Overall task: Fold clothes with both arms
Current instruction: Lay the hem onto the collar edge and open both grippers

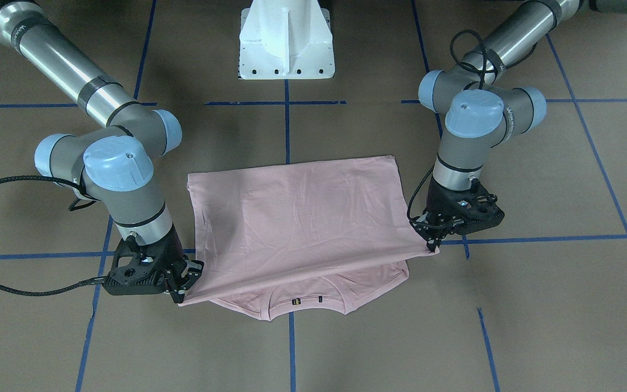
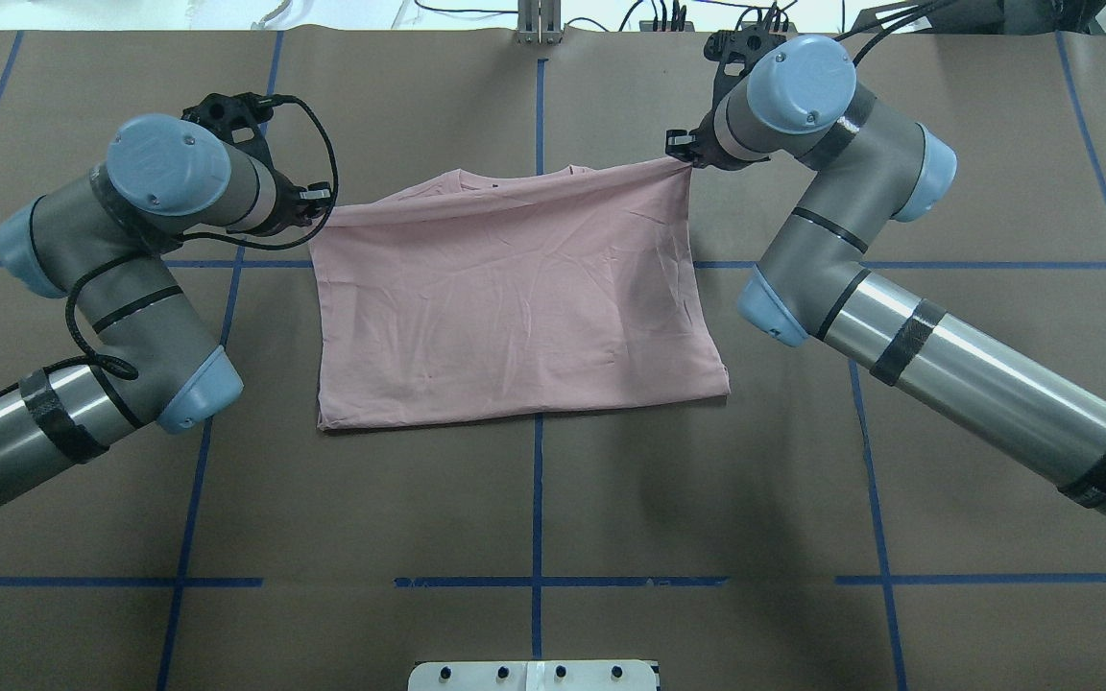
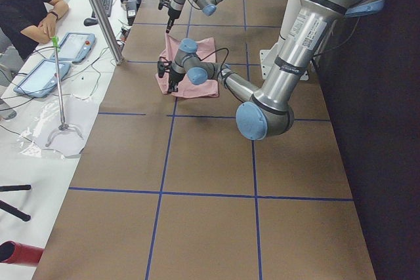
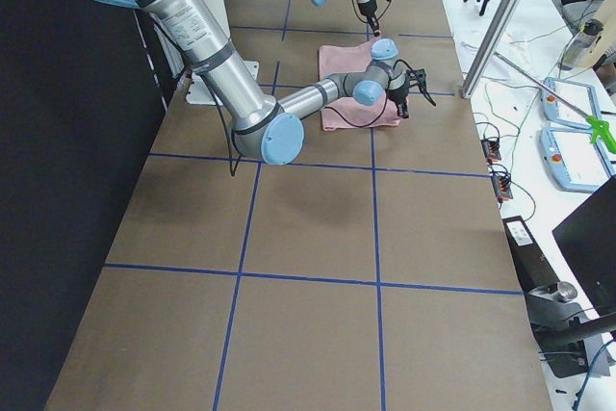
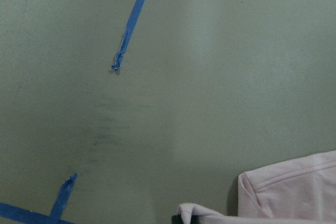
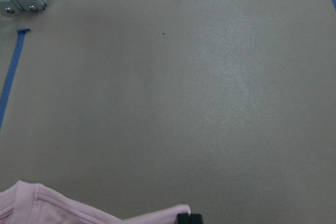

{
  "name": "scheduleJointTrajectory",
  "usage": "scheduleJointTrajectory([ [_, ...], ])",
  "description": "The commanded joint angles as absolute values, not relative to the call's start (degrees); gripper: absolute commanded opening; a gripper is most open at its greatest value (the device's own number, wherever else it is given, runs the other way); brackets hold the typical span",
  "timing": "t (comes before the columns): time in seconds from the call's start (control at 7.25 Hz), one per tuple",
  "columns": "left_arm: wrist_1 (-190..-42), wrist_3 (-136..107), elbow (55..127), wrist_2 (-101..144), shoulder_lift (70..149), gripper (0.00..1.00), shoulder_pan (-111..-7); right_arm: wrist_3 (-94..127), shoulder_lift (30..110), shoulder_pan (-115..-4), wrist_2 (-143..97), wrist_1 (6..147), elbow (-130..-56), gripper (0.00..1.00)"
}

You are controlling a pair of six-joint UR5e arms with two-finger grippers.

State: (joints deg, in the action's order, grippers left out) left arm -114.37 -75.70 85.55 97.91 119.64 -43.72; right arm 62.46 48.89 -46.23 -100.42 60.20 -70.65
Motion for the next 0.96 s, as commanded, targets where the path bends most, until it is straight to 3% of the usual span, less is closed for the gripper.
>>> scheduleJointTrajectory([
  [0.0,-114.3,-75.8,85.2,97.9,120.8,0.00,-43.8,62.5,48.0,-45.8,-100.5,60.1,-70.7,0.00],
  [0.28,-114.4,-75.9,85.2,98.0,121.1,0.00,-43.5,62.5,48.0,-44.8,-100.6,60.0,-71.3,0.00],
  [0.41,-114.4,-75.9,85.2,97.9,121.1,0.33,-43.4,62.5,48.1,-44.7,-100.6,60.0,-71.3,0.17],
  [0.55,-114.4,-75.7,85.2,97.9,121.0,0.82,-43.4,62.5,48.2,-44.6,-100.6,60.1,-71.3,0.98],
  [0.69,-114.2,-75.7,85.2,97.9,121.0,1.00,-43.4,62.5,48.3,-44.7,-100.9,60.0,-71.3,1.00],
  [0.83,-114.1,-75.6,85.3,97.9,120.9,1.00,-43.5,61.7,48.3,-45.0,-102.3,60.0,-71.4,1.00],
])
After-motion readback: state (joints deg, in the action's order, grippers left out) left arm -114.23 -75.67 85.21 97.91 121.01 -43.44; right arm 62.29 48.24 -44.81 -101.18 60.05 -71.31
